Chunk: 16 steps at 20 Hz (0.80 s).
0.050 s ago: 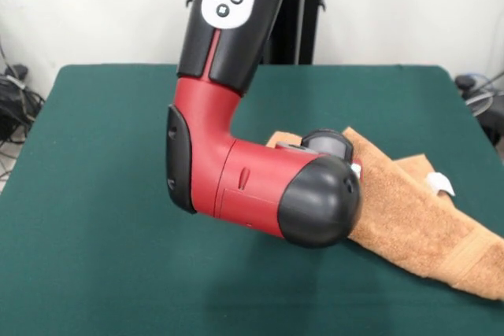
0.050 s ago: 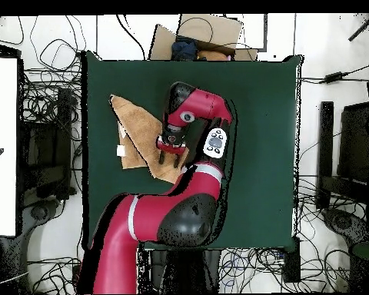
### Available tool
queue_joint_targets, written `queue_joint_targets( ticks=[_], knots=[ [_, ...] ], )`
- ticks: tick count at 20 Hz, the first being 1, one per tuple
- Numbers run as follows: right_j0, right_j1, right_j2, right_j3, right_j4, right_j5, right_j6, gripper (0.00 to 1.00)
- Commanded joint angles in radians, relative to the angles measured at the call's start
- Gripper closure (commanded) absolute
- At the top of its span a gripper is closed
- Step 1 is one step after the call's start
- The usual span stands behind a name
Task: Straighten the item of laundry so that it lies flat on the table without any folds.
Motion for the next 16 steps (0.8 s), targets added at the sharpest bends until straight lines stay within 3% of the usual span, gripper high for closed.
queue_joint_targets(
  ticks=[1, 16],
  knots=[
    [-0.004, 0.036, 0.154, 0.161, -0.033, -0.169, 0.036, 0.0],
    [0.0, -0.007, 0.236, 0.381, -0.006, -0.256, 0.099, 0.0]
  ],
)
